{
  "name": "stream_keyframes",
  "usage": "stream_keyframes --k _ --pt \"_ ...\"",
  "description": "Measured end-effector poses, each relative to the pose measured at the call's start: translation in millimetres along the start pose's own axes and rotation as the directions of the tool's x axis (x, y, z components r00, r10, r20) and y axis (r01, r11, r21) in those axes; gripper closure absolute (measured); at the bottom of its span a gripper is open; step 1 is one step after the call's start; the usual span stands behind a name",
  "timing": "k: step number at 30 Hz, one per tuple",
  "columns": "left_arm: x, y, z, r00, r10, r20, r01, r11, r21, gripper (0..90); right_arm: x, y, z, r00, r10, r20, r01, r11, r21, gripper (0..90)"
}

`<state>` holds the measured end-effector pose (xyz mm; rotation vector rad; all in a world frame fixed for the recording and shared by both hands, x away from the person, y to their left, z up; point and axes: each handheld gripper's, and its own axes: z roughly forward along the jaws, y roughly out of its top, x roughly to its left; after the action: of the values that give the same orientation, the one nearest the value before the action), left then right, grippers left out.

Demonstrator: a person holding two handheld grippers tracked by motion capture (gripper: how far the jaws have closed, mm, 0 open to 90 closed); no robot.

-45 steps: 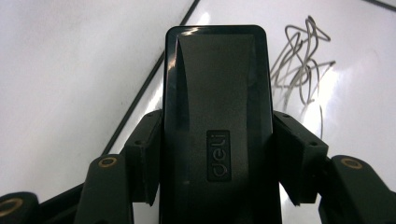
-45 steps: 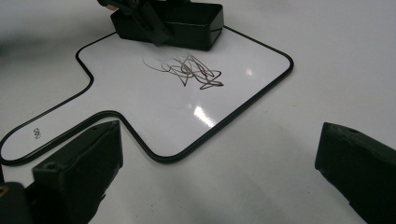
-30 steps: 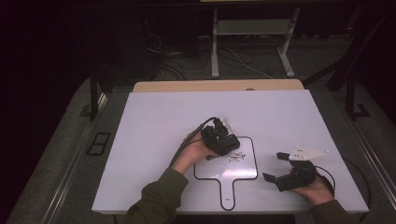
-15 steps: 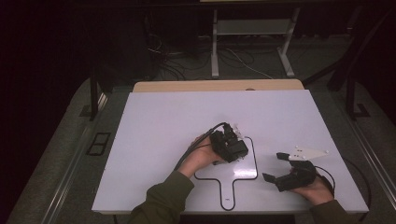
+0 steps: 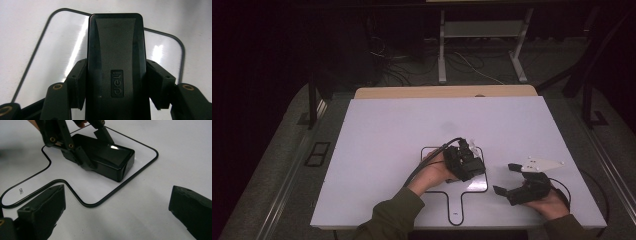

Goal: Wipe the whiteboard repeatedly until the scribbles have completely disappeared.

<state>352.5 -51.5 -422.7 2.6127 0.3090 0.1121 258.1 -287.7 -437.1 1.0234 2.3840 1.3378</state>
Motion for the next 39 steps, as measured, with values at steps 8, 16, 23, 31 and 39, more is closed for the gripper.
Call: stream_keyframes --k 8,16,23,31,39 --pt "21.8 0.7 0.9 0.9984 -0.043 -0.038 0.043 0.9991 0.006 39.1 -0.8 -0.2 -0.9 1.0000 0.003 0.001 -0.003 1.000 -0.003 0.0" --pt "36.8 3.6 2.4 0.9959 -0.065 -0.063 0.066 0.9977 0.016 39.0 -0.8 -0.1 -1.1 1.0000 0.003 0.000 -0.003 1.000 -0.004 0.0" --pt "18.8 13.0 7.5 0.9993 -0.017 -0.032 0.017 0.9997 0.015 39.0 -0.9 -0.1 -0.8 1.0000 0.003 -0.001 -0.003 1.000 -0.003 0.0" --pt "14.5 19.2 11.3 0.9997 -0.009 -0.024 0.009 0.9999 0.012 39.0 -0.6 0.0 -0.7 1.0000 0.001 -0.001 -0.001 1.000 -0.003 0.0" --pt "24.5 24.6 13.8 0.9979 -0.016 -0.063 0.018 0.9994 0.029 39.0 -1.4 -0.2 -1.9 1.0000 0.007 -0.002 -0.007 1.000 -0.007 0.0"
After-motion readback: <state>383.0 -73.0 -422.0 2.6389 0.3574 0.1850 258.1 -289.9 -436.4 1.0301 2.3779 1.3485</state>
